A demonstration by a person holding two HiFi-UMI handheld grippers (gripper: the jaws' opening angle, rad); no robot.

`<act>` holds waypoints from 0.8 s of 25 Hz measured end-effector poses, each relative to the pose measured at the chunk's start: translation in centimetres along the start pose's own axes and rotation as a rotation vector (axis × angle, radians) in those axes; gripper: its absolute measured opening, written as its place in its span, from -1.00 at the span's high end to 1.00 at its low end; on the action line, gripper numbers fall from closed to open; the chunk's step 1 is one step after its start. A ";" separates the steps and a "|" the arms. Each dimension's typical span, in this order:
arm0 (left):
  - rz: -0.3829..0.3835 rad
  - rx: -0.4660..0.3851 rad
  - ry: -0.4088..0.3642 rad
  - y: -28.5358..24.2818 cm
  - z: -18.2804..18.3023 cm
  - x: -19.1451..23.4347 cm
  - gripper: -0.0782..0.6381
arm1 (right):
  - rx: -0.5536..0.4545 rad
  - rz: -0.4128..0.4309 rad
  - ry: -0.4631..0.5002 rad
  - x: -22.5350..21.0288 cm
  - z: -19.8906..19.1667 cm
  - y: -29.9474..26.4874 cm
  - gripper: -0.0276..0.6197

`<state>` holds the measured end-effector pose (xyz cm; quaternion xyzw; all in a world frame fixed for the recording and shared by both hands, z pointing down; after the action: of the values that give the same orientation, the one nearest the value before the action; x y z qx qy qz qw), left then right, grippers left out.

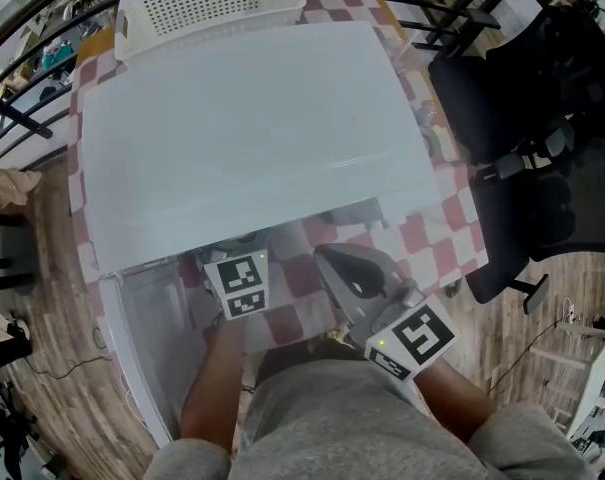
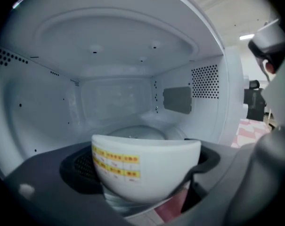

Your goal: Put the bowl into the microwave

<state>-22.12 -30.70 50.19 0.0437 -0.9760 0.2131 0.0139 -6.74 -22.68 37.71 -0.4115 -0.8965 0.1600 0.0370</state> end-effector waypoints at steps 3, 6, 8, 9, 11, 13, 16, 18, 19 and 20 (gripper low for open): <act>0.017 0.003 -0.018 -0.1 -0.2 -0.1 -0.70 | 0.001 0.003 0.000 0.0 -0.2 0.1 0.91; 0.037 -0.002 -0.034 -0.1 -0.1 0.0 -0.70 | -0.001 0.005 -0.001 0.1 -0.3 0.3 0.91; 0.042 0.010 -0.052 -0.1 -0.3 0.0 -0.70 | -0.003 0.006 -0.003 0.1 -0.2 0.4 0.91; 0.041 0.018 -0.056 -0.1 -0.3 0.1 -0.70 | -0.005 0.006 -0.002 0.1 -0.2 0.5 0.91; 0.038 0.038 -0.048 -0.3 -0.5 0.2 -0.70 | -0.008 0.005 -0.002 0.1 -0.2 0.6 0.91; 0.043 0.062 -0.034 -0.4 -0.5 0.4 -0.70 | -0.009 0.003 -0.005 0.1 -0.2 0.7 0.91; 0.041 0.085 -0.014 -0.6 -0.4 0.4 -0.70 | -0.012 0.001 -0.007 0.2 -0.2 0.9 0.91; 0.026 0.084 -0.010 -0.5 -0.5 0.3 -0.72 | -0.014 0.003 -0.006 0.3 -0.2 1.0 0.91; 0.021 0.085 -0.010 -0.4 -0.6 0.3 -0.72 | -0.016 0.004 -0.006 0.4 -0.2 1.1 0.91; 0.019 0.087 -0.005 -0.2 -0.7 0.3 -0.72 | -0.018 0.005 -0.007 0.4 -0.2 1.2 0.91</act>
<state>-22.40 -30.60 50.89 0.0358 -0.9662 0.2552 0.0074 -6.13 -21.58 37.54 -0.4134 -0.8970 0.1534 0.0298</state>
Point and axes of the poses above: the fingertips, and each gripper's own axes: y backward along the fingers, x to its left, z out of its top, the point moved 4 cm from there along y, backward along the fingers, and after that the axes turned 11 degrees about y, right-handed, at the moved point
